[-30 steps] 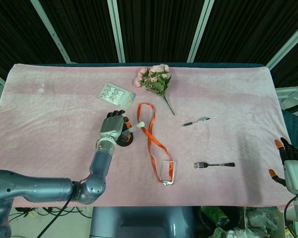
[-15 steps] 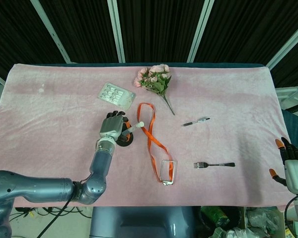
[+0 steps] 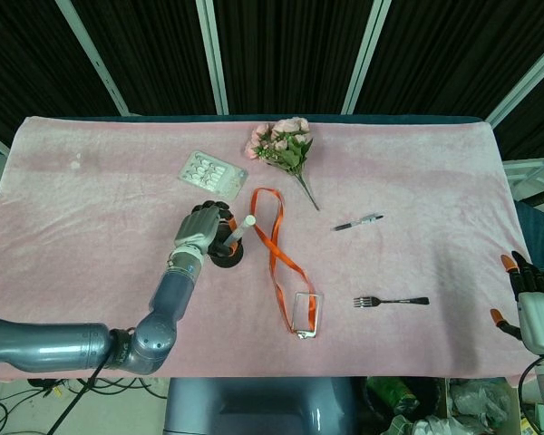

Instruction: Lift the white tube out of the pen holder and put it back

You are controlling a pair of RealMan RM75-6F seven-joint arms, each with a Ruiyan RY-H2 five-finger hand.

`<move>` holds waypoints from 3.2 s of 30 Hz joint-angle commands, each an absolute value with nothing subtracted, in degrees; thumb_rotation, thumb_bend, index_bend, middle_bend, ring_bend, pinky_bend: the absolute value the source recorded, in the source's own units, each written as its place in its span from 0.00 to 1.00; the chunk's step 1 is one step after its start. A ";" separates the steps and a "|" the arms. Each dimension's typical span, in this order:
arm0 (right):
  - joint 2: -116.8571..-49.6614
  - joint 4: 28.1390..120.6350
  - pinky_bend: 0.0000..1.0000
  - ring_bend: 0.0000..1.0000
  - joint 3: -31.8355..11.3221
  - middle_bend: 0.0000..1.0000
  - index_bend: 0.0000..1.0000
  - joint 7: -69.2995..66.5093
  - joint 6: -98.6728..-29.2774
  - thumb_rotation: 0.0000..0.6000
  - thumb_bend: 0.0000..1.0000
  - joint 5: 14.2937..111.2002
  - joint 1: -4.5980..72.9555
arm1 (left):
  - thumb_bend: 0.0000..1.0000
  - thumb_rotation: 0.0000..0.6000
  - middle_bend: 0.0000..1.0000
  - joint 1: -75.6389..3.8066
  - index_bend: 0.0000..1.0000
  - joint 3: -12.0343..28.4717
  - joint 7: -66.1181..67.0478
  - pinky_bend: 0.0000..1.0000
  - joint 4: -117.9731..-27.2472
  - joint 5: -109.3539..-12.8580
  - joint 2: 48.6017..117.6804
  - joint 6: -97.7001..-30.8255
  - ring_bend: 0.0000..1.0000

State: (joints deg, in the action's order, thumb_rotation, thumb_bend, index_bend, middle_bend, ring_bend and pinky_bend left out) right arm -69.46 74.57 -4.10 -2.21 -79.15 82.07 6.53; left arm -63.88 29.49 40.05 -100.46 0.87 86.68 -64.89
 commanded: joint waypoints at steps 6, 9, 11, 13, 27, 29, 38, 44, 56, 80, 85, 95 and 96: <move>-69.53 74.61 0.18 0.13 -4.19 0.04 0.00 -1.97 -79.04 1.00 0.15 81.81 6.49 | 0.43 1.00 0.15 -60.42 0.56 30.65 35.24 0.00 -106.73 -2.71 81.04 -63.50 0.00; -69.55 74.63 0.18 0.13 -4.20 0.04 0.00 -1.89 -78.95 1.00 0.15 81.71 6.49 | 0.43 1.00 0.15 -59.07 0.57 30.44 32.93 0.00 -108.69 -6.09 79.76 -62.87 0.00; -69.55 74.65 0.18 0.13 -4.22 0.04 0.00 -1.85 -78.92 1.00 0.15 81.67 6.48 | 0.43 1.00 0.15 -57.80 0.57 30.03 31.17 0.00 -110.46 -9.45 78.68 -62.58 0.00; -69.53 74.67 0.18 0.13 -4.26 0.04 0.00 -1.90 -78.99 1.00 0.15 81.67 6.46 | 0.43 1.00 0.15 -56.61 0.57 29.15 30.03 0.00 -111.88 -13.54 77.82 -62.92 0.00; -69.61 74.59 0.18 0.13 -4.24 0.04 0.00 -1.77 -78.75 1.00 0.15 81.60 6.49 | 0.43 1.00 0.16 -48.38 0.57 16.96 25.75 0.00 -108.65 -51.60 77.14 -72.36 0.00; -69.66 74.57 0.18 0.13 -4.24 0.04 0.00 -1.66 -78.62 1.00 0.15 81.50 6.50 | 0.43 1.00 0.16 -47.76 0.57 15.45 28.02 0.00 -106.42 -55.38 77.23 -74.82 0.00; -69.82 74.54 0.18 0.13 -4.33 0.04 0.00 -1.37 -78.43 1.00 0.15 81.28 6.56 | 0.43 1.00 0.16 -46.85 0.57 15.60 29.75 0.00 -101.84 -54.55 78.84 -75.74 0.00; -69.88 74.52 0.18 0.13 -4.35 0.04 0.00 -1.29 -78.42 1.00 0.15 81.22 6.55 | 0.43 1.00 0.16 -43.86 0.58 21.08 14.46 0.00 -114.68 -42.85 70.05 -64.06 0.00; -70.19 74.21 0.18 0.13 -4.30 0.04 0.00 -1.11 -77.95 1.00 0.16 81.11 6.72 | 0.43 1.00 0.16 -32.63 0.57 45.62 -34.46 0.00 -118.04 -32.81 53.85 -17.40 0.00; -70.59 73.90 0.18 0.12 -3.47 0.04 0.00 -1.91 -86.49 1.00 0.15 88.59 5.98 | 0.43 1.00 0.17 -22.75 0.59 41.49 -1.81 0.00 -113.10 -71.47 70.78 -39.92 0.00; -70.05 74.90 0.18 0.12 -3.47 0.04 0.00 -1.42 -86.16 1.00 0.15 88.26 5.94 | 0.43 1.00 0.17 -26.46 0.59 35.44 20.12 0.00 -106.78 -75.86 76.96 -53.66 0.00; -69.66 75.42 0.18 0.12 -3.42 0.04 0.00 -1.14 -86.15 1.00 0.15 88.31 5.91 | 0.43 1.00 0.17 -33.38 0.60 30.01 36.42 0.00 -93.11 -81.89 83.36 -63.55 0.00; -69.66 75.38 0.18 0.12 -3.45 0.04 0.00 -1.10 -86.02 1.00 0.15 88.18 5.93 | 0.43 1.00 0.17 -33.66 0.60 29.59 36.22 0.00 -92.88 -81.87 83.50 -63.86 0.00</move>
